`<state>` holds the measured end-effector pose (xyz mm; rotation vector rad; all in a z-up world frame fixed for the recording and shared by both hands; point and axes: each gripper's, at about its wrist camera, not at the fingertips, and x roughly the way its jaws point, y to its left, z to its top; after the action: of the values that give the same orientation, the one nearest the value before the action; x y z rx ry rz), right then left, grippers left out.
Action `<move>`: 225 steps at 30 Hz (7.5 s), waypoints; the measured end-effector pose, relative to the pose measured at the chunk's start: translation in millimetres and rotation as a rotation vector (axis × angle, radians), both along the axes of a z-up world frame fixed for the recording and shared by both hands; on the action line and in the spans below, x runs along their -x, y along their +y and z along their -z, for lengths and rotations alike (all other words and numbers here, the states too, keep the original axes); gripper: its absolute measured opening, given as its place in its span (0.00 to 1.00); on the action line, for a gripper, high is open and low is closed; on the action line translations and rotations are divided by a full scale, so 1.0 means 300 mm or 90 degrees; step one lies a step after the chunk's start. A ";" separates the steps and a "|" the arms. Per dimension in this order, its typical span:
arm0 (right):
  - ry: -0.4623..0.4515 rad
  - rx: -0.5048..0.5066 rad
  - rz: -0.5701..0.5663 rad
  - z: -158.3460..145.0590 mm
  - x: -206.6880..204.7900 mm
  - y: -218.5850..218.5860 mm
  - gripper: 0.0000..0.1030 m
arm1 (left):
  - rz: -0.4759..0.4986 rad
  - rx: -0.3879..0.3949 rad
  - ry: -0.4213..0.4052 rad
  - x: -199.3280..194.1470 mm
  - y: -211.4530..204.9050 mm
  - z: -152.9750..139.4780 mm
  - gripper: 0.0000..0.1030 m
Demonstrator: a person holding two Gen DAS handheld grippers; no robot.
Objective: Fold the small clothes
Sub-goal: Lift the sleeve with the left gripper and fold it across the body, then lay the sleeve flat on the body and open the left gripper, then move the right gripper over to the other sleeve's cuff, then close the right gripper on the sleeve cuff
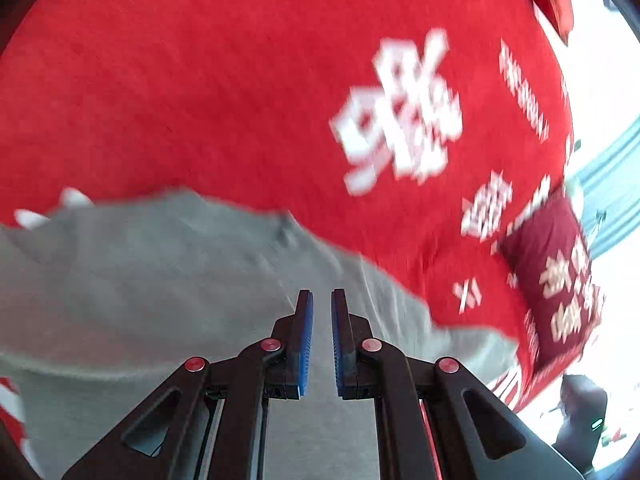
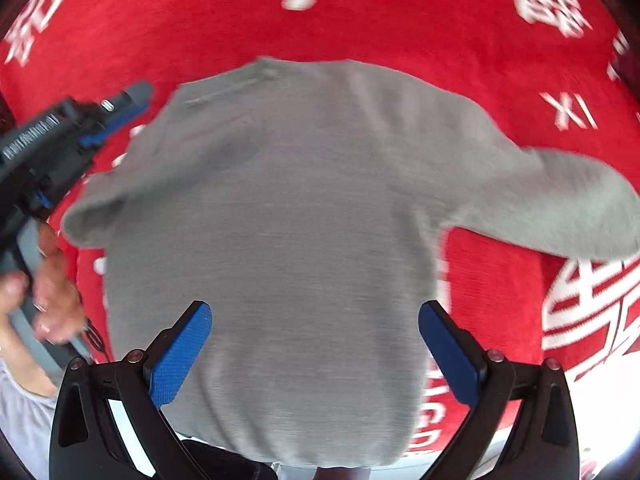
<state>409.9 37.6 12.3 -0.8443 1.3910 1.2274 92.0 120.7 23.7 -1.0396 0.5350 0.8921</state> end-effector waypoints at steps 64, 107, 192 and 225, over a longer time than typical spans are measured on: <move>0.183 -0.080 0.095 0.236 0.027 0.336 0.38 | -0.200 0.166 0.216 0.781 -0.115 0.081 0.11; 0.110 -0.081 0.008 0.170 0.134 0.311 0.60 | -0.184 0.121 0.280 0.693 0.021 0.114 0.98; 0.274 -0.204 0.564 0.249 -0.978 -0.393 0.77 | 0.121 0.074 0.349 -0.697 -0.127 0.173 0.98; 0.471 -0.363 0.545 0.134 -1.002 -0.253 0.07 | 0.189 0.062 0.350 -0.906 -0.134 0.218 0.98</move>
<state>710.5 -38.2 -27.8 0.6351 1.5671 1.1513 363.8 80.6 -41.7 -0.7665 1.1717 0.8886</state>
